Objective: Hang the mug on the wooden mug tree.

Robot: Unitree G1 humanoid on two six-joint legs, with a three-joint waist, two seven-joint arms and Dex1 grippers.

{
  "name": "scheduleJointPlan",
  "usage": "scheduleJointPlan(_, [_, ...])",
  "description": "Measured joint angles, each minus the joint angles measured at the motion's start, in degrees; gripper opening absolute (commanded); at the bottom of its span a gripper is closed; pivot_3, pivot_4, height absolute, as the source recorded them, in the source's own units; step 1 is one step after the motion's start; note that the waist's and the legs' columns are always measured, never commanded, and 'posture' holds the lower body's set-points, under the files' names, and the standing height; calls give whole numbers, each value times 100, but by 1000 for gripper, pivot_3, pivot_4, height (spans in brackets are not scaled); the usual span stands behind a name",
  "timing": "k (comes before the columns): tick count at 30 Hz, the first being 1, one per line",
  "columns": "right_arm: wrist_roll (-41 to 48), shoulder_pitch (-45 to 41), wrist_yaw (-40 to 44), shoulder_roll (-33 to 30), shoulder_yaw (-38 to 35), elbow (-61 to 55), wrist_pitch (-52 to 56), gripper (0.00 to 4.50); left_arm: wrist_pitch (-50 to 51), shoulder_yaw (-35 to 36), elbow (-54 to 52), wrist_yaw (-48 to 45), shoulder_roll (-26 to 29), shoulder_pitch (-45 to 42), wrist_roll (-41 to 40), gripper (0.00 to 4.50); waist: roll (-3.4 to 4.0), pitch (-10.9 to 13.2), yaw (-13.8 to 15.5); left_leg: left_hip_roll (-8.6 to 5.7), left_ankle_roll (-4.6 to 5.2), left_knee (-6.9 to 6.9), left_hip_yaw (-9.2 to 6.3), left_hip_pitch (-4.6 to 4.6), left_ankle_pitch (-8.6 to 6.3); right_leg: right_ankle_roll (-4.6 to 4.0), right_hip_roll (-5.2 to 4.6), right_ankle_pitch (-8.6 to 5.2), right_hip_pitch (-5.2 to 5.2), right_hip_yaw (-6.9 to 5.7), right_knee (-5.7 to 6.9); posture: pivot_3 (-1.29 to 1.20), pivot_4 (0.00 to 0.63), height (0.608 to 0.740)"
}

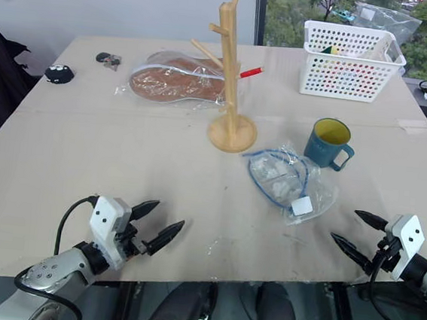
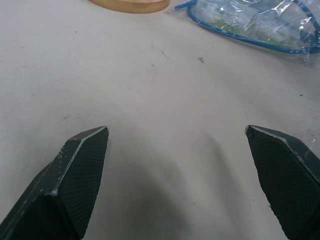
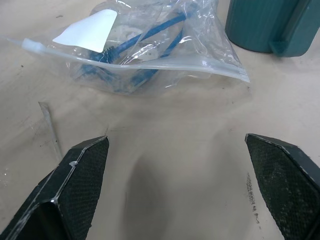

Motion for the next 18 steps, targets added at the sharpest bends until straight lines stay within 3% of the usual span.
scheduleJointPlan(5, [377, -229, -325, 72, -25, -437, 433, 4411, 64, -3, 0, -78, 105, -125, -50, 4500, 0, 0, 2, 1, 0, 0, 1, 1, 0, 0, 1, 0, 0, 2, 0, 0, 150, 740])
scheduleJointPlan(12, [1110, -1241, -1178, 178, 32, -765, 1661, 4411, 235, -4, -8, -634, 624, -597, -344, 4500, 1, 2, 24, -1, 0, 2, -2, -2, 1, -2, 2, 2, -1, -2, 0, 0, 150, 740])
scheduleJointPlan(18, [997, -2589, -2064, 420, 1057, -468, 3093, 4411, 768, -41, -156, -890, 1003, -1626, -879, 4500, 0, 2, 9, 0, -3, 1, -5, -7, 2, 14, 5, 14, -7, -5, 4, 0, 150, 740])
